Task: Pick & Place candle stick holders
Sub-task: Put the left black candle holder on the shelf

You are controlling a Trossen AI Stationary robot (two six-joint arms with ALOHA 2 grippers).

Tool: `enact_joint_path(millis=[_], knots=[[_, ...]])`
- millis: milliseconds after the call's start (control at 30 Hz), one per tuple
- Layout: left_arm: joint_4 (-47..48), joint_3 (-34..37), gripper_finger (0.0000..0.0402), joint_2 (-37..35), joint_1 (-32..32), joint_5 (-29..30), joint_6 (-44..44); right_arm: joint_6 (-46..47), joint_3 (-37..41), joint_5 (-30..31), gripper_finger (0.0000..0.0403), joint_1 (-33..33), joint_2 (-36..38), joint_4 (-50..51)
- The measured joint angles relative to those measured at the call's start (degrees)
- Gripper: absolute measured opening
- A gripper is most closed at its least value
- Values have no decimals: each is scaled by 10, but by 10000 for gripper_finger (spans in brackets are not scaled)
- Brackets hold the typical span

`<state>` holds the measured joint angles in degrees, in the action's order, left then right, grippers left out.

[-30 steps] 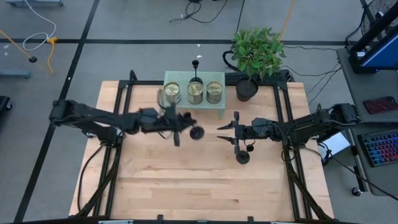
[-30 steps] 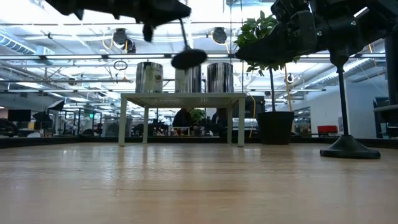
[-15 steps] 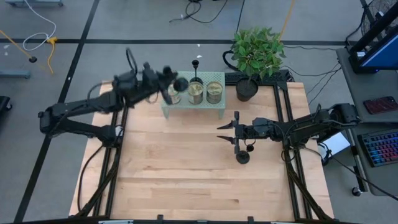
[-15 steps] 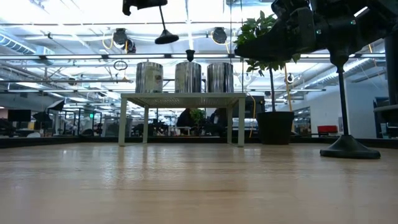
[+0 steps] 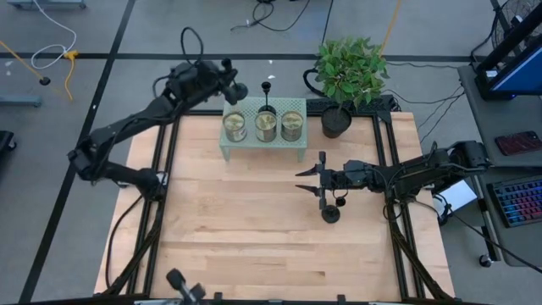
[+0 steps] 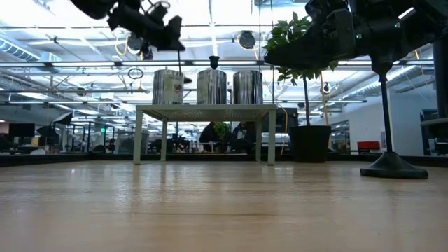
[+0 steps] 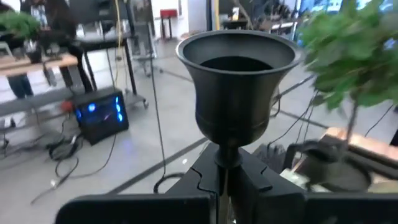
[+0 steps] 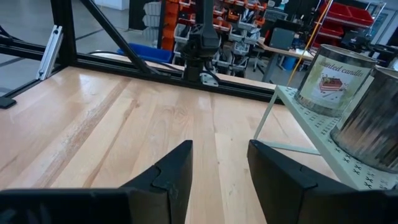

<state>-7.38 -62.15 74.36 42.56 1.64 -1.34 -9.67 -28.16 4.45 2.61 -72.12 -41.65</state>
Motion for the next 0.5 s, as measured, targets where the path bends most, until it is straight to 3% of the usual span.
enact_joint_path(millis=[267,500], knots=[[4,0,14,40,50,-62,30,0,0,0,146,0,0,16],[66,0,12,54,55,-66,31,0,0,0,146,0,0,17]])
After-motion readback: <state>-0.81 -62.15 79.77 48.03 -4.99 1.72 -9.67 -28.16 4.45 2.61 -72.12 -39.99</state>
